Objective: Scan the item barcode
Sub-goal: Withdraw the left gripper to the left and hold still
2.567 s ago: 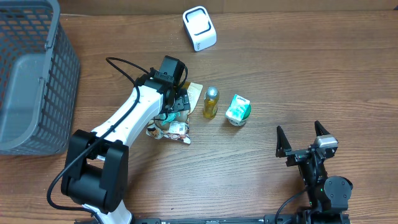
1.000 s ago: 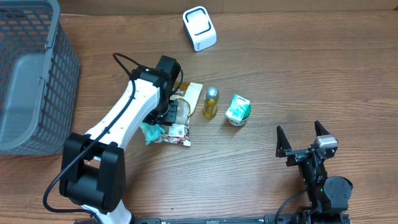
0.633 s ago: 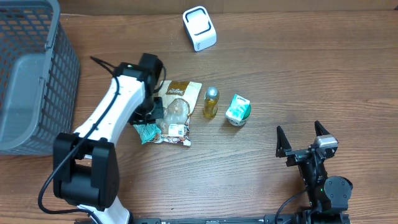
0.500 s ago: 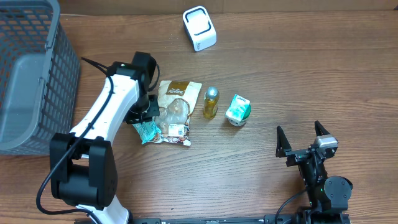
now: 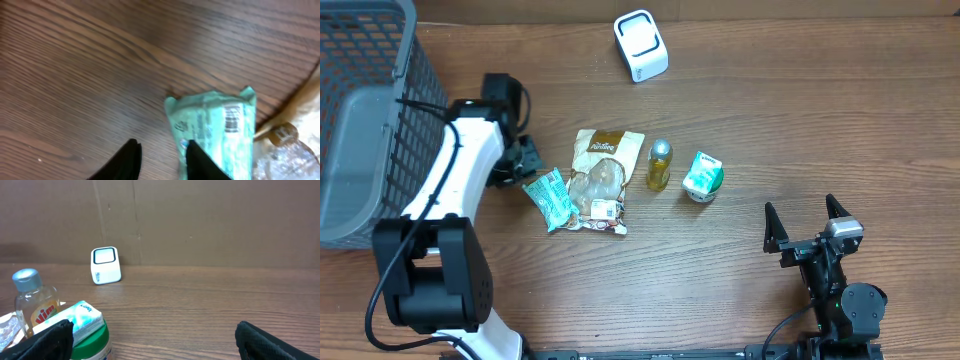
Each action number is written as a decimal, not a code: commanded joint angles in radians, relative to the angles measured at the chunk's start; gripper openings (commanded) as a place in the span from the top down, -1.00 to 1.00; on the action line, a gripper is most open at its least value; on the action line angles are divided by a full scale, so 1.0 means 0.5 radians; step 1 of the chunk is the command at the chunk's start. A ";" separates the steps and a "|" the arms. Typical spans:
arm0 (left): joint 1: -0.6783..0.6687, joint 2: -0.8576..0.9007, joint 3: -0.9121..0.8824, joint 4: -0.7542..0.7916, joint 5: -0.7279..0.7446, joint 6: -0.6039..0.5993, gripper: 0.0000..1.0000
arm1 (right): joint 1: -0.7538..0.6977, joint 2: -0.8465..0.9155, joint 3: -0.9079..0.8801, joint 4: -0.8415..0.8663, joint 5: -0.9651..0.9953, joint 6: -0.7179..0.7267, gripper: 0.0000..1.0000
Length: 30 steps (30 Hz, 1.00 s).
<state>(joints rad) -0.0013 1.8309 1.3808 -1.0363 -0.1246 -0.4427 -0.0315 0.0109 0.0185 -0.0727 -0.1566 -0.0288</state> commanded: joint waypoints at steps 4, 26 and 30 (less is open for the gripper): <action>0.069 -0.060 -0.008 0.066 -0.043 0.182 0.07 | -0.005 -0.016 -0.021 0.006 0.011 0.009 -1.00; 0.079 -0.060 -0.008 0.108 -0.057 0.250 -0.99 | -0.005 -0.016 -0.021 0.006 0.011 0.010 -1.00; 0.079 -0.060 -0.008 0.108 -0.057 0.250 -0.99 | -0.005 -0.016 -0.021 0.006 0.011 0.010 -1.00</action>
